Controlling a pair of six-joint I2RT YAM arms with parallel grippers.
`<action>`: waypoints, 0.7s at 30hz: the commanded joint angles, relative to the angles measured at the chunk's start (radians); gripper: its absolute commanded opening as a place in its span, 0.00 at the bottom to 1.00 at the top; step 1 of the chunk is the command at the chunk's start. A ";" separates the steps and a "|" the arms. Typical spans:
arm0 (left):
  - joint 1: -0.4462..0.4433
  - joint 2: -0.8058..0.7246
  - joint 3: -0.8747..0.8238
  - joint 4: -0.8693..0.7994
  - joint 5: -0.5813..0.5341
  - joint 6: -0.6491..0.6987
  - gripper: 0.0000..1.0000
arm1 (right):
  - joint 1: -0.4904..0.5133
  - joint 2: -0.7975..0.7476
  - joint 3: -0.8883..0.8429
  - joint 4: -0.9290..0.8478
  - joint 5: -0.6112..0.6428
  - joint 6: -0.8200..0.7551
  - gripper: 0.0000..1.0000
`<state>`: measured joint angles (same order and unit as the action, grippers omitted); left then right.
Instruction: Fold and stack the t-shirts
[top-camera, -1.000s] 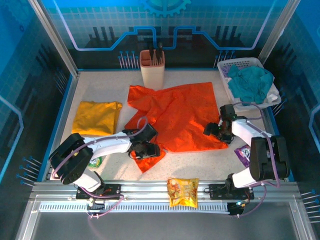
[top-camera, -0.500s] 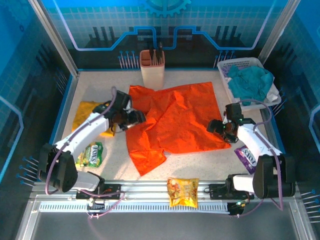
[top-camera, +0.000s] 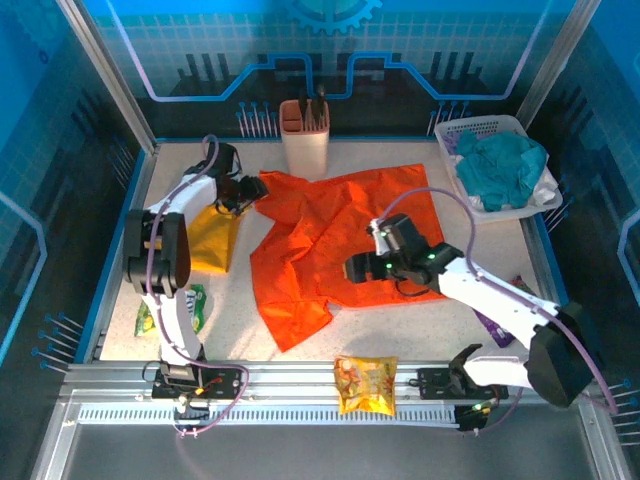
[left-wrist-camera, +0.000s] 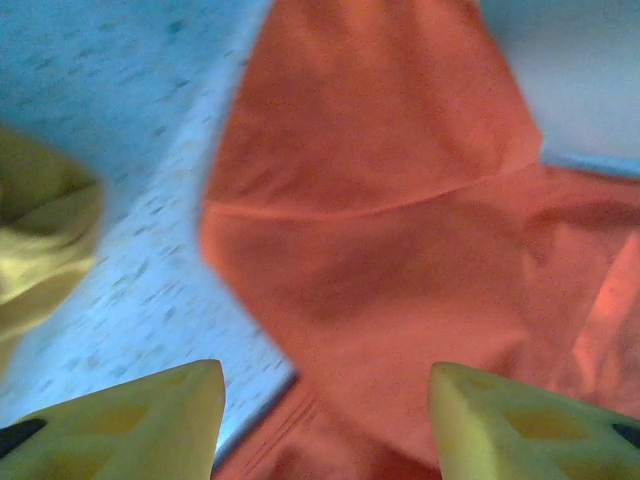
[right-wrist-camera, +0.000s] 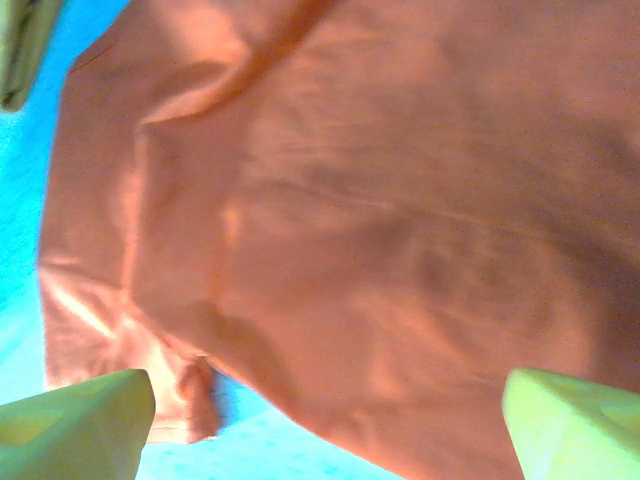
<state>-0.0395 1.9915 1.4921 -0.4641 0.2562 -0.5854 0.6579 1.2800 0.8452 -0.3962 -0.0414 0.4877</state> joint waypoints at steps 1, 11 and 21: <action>-0.009 0.066 0.078 0.091 0.080 -0.066 0.56 | 0.106 0.098 0.082 0.116 0.000 0.006 0.90; -0.022 0.256 0.175 0.166 0.097 -0.156 0.56 | 0.273 0.510 0.310 0.321 -0.075 0.026 0.89; -0.031 0.397 0.381 -0.016 0.024 -0.116 0.54 | 0.304 0.742 0.450 0.192 -0.120 0.092 0.87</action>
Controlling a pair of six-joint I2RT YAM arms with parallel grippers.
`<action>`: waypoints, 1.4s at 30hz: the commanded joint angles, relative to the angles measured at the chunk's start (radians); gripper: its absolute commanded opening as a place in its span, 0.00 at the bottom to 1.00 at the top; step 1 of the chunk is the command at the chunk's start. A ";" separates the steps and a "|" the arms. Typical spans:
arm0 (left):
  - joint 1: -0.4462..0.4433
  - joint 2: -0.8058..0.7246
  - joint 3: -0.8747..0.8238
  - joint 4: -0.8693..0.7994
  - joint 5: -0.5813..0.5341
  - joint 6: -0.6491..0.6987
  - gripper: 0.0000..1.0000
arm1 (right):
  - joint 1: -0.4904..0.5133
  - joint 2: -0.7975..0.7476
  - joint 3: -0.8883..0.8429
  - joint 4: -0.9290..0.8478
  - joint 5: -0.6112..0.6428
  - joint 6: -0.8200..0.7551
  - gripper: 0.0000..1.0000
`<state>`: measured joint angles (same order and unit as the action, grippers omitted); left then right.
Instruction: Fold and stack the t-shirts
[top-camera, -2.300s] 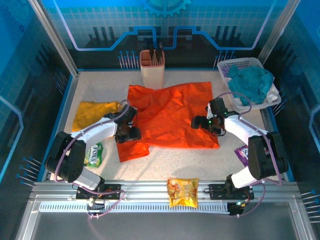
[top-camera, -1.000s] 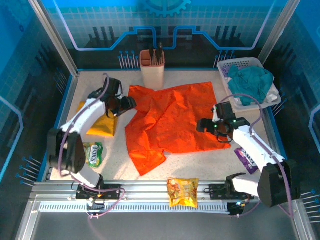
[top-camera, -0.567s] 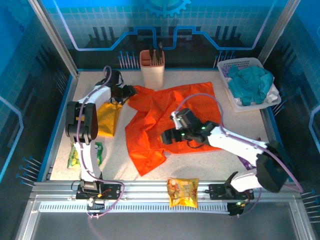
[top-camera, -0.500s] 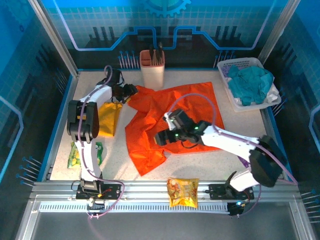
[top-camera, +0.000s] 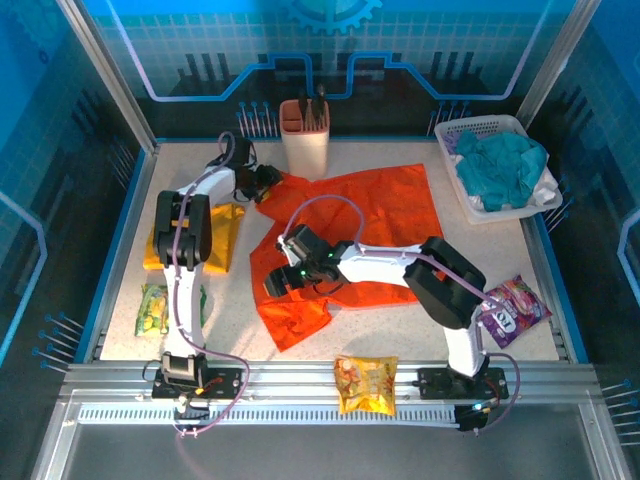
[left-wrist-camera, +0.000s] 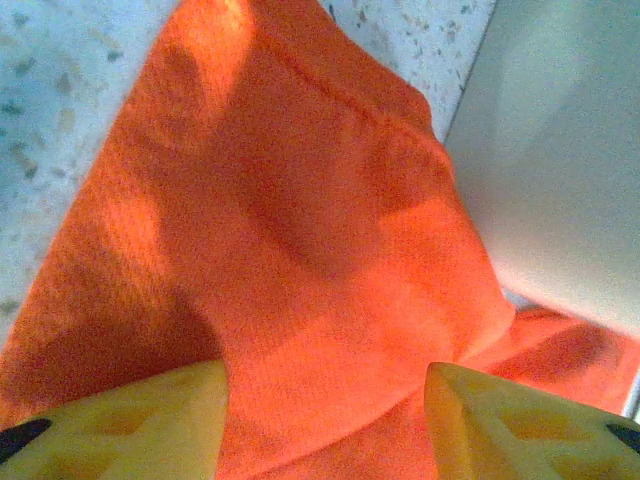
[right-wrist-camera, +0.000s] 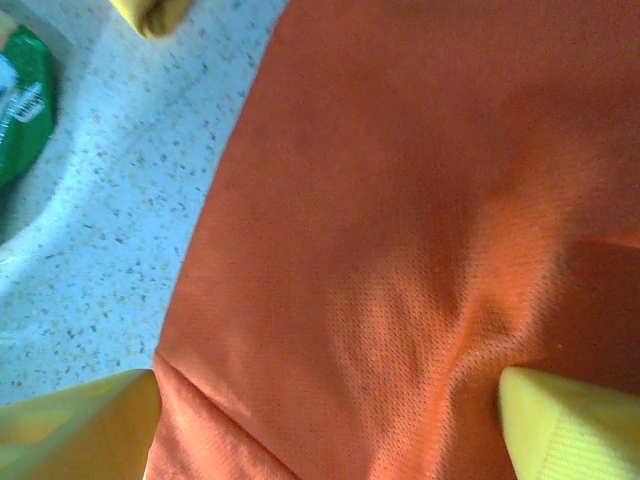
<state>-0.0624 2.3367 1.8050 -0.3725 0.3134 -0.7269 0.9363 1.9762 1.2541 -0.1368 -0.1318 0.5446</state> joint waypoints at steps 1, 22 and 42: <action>-0.008 0.064 0.092 -0.129 -0.040 0.035 0.54 | 0.031 0.059 0.047 -0.093 -0.032 0.045 0.87; 0.010 0.346 0.693 -0.485 -0.142 0.170 0.54 | 0.093 -0.097 -0.190 -0.178 -0.038 0.028 0.87; 0.022 -0.303 0.171 -0.468 -0.172 0.289 0.69 | 0.014 0.152 0.149 -0.030 -0.136 0.159 0.90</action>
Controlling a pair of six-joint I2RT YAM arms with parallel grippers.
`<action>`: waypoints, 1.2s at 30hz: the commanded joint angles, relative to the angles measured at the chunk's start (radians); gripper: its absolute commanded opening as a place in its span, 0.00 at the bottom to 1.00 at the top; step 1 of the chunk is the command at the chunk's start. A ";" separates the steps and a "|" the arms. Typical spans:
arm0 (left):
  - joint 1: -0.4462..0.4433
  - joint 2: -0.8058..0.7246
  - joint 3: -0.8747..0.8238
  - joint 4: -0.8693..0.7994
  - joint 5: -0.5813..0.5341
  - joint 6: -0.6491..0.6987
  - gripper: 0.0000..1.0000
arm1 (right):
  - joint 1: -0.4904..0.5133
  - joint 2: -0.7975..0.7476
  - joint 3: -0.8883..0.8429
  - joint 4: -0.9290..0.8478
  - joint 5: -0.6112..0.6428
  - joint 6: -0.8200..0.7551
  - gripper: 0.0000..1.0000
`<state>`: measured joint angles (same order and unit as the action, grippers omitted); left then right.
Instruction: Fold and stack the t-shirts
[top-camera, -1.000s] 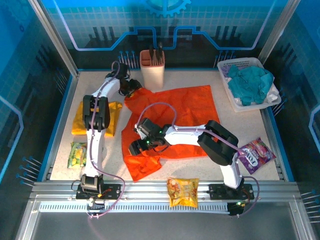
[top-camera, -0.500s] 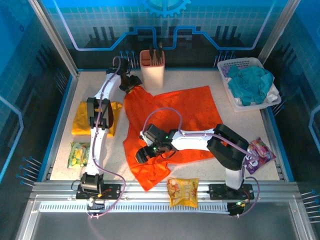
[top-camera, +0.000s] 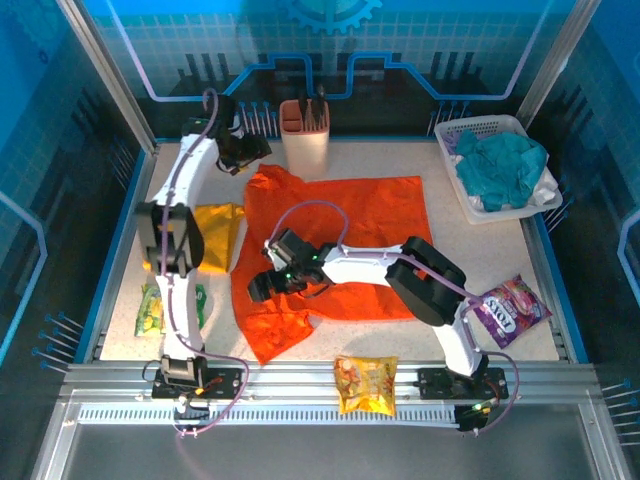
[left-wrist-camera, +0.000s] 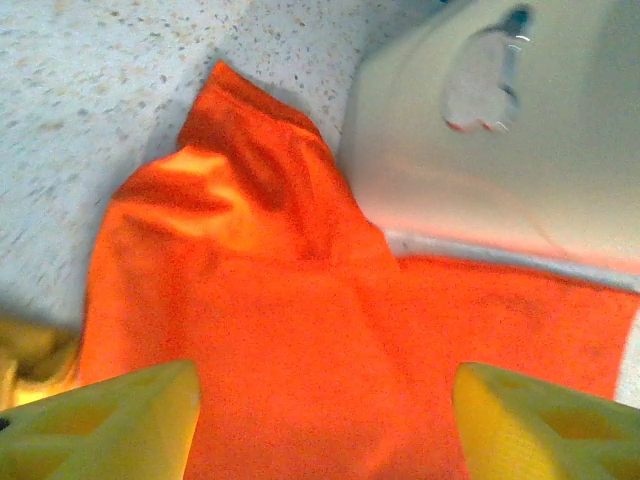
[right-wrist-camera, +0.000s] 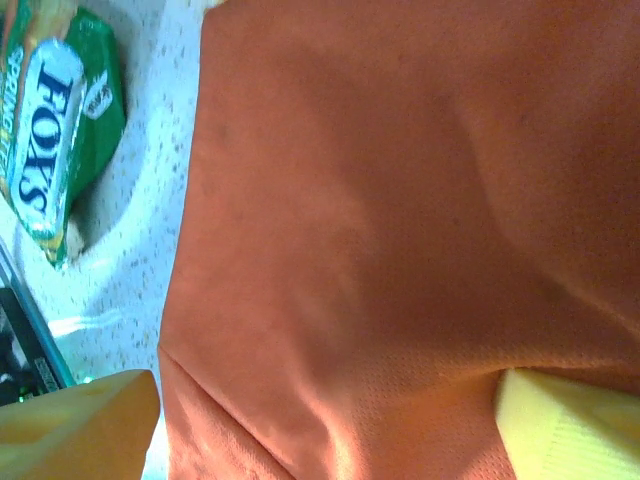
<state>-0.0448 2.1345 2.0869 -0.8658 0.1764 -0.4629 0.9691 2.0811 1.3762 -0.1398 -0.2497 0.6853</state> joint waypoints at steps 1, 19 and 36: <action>0.009 -0.145 -0.166 0.029 -0.037 0.025 0.68 | -0.020 0.039 0.041 -0.044 -0.026 0.001 0.91; -0.027 -0.784 -1.045 0.166 0.052 -0.090 0.67 | -0.125 -0.490 -0.202 -0.498 0.216 -0.187 1.00; -0.501 -1.104 -1.373 -0.010 -0.076 -0.420 0.65 | -0.611 -1.055 -0.649 -0.645 0.209 -0.059 0.99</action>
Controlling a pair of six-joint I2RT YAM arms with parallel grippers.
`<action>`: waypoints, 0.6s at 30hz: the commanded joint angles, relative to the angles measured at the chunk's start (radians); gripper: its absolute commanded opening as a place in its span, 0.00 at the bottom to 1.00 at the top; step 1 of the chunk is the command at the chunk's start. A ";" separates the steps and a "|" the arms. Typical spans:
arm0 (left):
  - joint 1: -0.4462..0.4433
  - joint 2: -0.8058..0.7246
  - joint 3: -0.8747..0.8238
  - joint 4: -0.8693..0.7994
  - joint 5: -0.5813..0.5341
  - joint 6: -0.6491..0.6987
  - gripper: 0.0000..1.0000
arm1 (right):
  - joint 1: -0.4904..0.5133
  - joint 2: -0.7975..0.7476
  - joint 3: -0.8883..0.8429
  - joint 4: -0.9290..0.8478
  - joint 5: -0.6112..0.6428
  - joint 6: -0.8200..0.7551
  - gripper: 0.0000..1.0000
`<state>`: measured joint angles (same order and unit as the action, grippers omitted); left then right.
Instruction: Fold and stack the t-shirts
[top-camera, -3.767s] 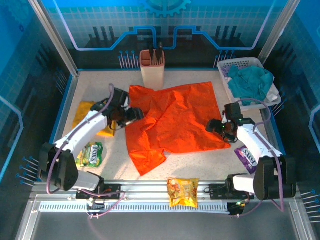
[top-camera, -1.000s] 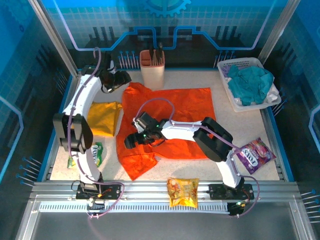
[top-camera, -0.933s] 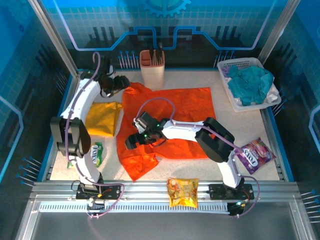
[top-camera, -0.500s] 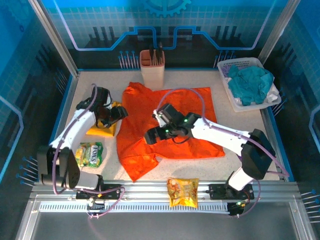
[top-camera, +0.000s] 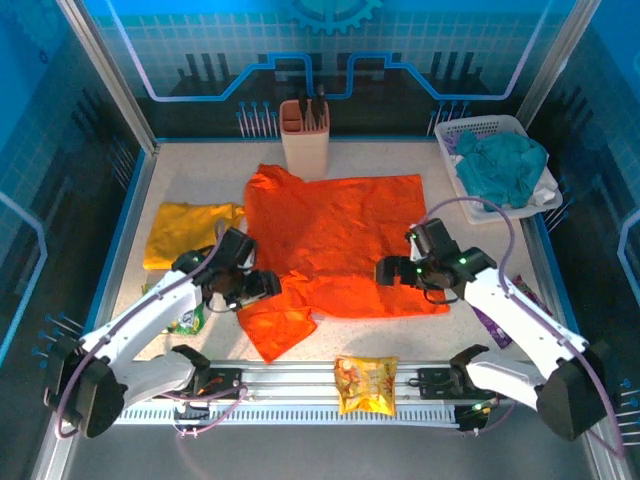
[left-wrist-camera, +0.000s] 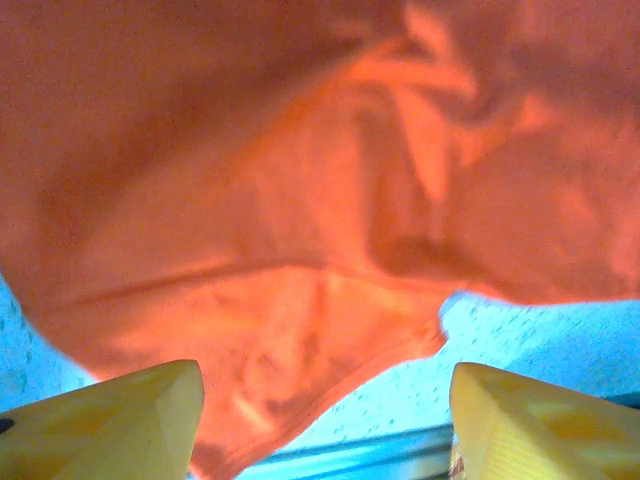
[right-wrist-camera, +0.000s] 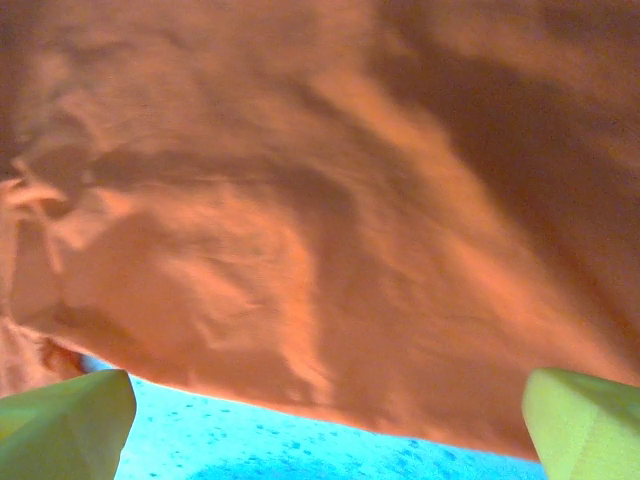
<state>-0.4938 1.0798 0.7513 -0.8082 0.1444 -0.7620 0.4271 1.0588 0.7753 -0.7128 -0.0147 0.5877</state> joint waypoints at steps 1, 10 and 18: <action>-0.080 -0.066 -0.060 -0.072 -0.047 -0.157 0.65 | -0.109 -0.046 -0.062 -0.084 -0.037 0.041 0.98; -0.360 -0.111 -0.186 -0.085 -0.099 -0.453 0.58 | -0.290 -0.125 -0.126 -0.138 -0.046 0.042 1.00; -0.519 -0.016 -0.227 -0.031 -0.126 -0.597 0.57 | -0.311 -0.164 -0.153 -0.144 0.006 0.084 1.00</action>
<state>-0.9897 1.0332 0.5396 -0.8478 0.0517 -1.2781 0.1352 0.9096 0.6441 -0.8242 -0.0292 0.6418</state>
